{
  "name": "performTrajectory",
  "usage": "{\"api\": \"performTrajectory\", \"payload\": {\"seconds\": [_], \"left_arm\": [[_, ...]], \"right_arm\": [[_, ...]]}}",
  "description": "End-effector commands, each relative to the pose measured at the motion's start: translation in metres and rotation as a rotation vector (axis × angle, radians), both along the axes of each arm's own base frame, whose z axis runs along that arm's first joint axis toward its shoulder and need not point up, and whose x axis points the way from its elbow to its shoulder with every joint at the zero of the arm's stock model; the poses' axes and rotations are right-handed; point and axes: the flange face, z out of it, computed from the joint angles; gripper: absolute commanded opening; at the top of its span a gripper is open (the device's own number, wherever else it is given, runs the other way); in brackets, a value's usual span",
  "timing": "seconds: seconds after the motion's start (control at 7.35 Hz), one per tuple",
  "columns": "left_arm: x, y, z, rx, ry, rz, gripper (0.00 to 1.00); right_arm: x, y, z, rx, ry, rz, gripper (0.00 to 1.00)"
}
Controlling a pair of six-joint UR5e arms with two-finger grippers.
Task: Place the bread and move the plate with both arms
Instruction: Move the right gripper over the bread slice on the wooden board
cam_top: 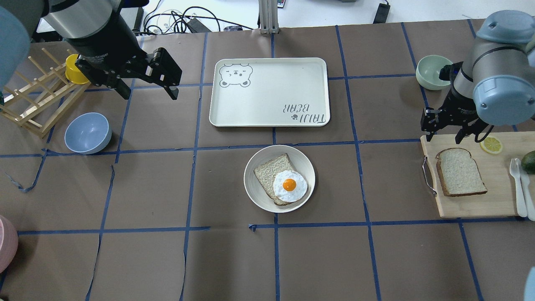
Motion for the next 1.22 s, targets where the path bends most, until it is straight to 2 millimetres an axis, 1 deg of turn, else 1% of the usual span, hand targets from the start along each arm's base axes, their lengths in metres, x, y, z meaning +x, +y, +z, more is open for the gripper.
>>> {"api": "performTrajectory", "payload": {"seconds": [0.0,0.27,0.54,0.95,1.09], "left_arm": [[0.000,0.000,0.000,-0.001,0.000,0.000,1.00],[0.000,0.001,0.001,-0.003,0.000,0.001,1.00],[0.000,0.001,0.002,-0.004,-0.001,0.000,1.00],[0.000,0.002,0.002,-0.004,-0.001,0.000,1.00],[0.001,0.002,0.003,-0.006,-0.001,0.003,1.00]], "right_arm": [[-0.020,-0.007,-0.035,0.030,0.009,-0.032,0.69],[-0.024,-0.009,-0.051,0.059,0.023,-0.038,0.69],[-0.024,-0.010,-0.060,0.078,0.021,-0.039,0.69],[-0.026,-0.009,-0.069,0.099,0.035,-0.037,0.66],[-0.027,-0.009,-0.070,0.100,0.035,-0.039,0.64]]}}
